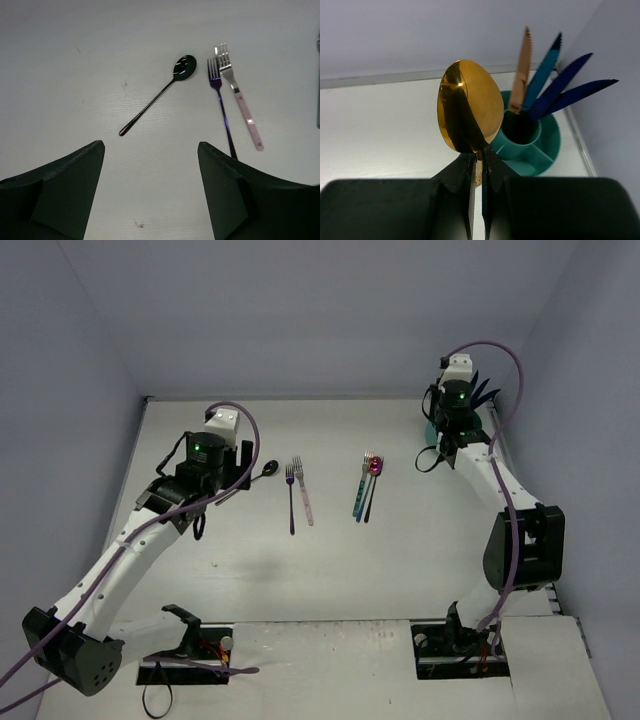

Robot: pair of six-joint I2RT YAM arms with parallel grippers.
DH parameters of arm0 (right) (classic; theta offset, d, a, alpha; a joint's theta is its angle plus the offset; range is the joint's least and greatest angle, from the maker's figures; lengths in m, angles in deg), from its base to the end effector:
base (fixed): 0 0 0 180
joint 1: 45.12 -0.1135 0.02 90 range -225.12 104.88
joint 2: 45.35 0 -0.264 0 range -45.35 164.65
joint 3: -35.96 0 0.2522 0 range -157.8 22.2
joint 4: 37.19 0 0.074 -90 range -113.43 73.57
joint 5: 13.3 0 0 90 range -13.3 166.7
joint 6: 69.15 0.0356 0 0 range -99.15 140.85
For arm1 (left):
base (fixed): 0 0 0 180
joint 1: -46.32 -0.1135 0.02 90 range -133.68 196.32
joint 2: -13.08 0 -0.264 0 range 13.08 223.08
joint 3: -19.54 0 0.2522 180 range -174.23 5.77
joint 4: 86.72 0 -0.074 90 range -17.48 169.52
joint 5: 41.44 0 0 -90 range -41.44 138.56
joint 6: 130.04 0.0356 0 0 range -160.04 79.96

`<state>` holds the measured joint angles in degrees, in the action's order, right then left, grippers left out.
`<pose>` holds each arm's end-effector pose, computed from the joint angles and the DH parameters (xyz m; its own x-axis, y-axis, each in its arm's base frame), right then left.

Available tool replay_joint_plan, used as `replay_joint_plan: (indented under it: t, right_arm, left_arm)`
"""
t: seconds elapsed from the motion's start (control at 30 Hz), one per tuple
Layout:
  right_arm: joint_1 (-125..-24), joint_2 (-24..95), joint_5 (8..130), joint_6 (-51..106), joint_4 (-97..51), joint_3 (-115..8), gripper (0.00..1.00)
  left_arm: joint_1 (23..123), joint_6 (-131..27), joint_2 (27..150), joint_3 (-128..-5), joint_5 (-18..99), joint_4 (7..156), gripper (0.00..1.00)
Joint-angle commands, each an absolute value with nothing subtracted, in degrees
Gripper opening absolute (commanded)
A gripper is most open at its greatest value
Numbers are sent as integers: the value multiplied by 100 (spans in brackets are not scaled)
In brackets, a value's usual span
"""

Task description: Sort the eating utensils into containers

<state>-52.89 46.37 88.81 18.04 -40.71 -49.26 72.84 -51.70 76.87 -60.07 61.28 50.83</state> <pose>0.3846 0.0449 0.3432 -0.0551 -0.0559 -0.9969 0.0728 0.9956 -0.0599 0.2211 -0.1016 0.3704 -0.4452 0.0018 -0.8954 0.1730 0.9813 -0.0840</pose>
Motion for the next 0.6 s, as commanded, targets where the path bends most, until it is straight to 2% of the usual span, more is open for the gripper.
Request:
replay_joint_plan:
  t: [0.0, 0.3, 0.57]
  right_arm:
    - [-5039, 5143, 9240, 1942, -4291, -5722, 0]
    - [-4843, 6186, 9102, 2032, -4250, -6695, 0]
    - [-4802, 6691, 9065, 2339, -4197, -6859, 0]
  left_arm:
    - [6885, -5073, 7539, -5723, 6070, 6007, 73]
    - [6545, -5033, 7628, -5454, 5782, 6167, 74]
    - [6511, -5033, 7720, -5507, 5693, 6069, 74]
